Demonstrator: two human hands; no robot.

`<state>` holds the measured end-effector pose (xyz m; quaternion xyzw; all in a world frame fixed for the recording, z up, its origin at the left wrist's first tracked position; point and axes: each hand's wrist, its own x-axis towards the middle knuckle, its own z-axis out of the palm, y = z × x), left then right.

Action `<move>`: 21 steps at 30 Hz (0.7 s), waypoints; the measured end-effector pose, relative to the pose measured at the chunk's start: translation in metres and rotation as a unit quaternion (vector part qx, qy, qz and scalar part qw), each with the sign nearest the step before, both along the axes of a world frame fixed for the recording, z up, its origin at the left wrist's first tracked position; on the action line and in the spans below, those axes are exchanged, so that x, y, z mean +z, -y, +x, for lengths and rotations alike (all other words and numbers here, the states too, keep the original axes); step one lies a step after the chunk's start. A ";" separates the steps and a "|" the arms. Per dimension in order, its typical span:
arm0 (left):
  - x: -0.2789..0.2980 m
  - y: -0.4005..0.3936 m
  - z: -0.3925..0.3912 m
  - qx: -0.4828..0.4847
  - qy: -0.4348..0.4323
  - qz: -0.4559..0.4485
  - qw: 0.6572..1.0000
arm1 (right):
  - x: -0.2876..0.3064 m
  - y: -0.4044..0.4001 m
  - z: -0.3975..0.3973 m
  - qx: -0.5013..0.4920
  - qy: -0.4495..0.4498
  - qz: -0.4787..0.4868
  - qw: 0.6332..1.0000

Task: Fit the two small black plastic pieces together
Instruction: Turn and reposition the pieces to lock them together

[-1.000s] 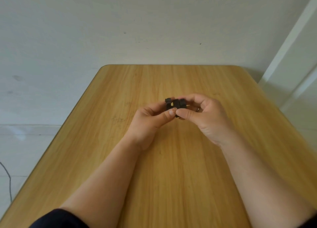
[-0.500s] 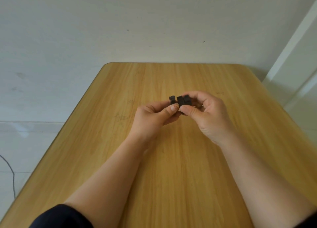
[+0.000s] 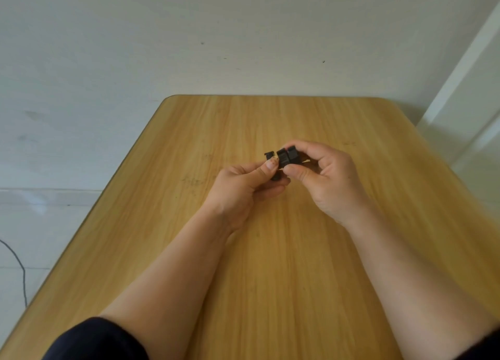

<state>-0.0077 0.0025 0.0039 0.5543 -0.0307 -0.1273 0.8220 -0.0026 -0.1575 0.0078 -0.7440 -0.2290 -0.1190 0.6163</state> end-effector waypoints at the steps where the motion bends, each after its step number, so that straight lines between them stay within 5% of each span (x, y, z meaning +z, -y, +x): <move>1: 0.000 0.000 0.000 -0.003 -0.001 -0.003 1.000 | 0.000 0.000 0.000 0.002 -0.001 0.003 1.000; 13: -0.002 -0.002 0.004 0.000 0.026 -0.004 1.000 | 0.000 0.003 0.001 0.005 -0.099 0.091 0.991; 21: -0.007 0.002 0.002 0.023 0.080 0.069 0.994 | 0.001 0.005 0.002 -0.048 -0.128 0.055 0.989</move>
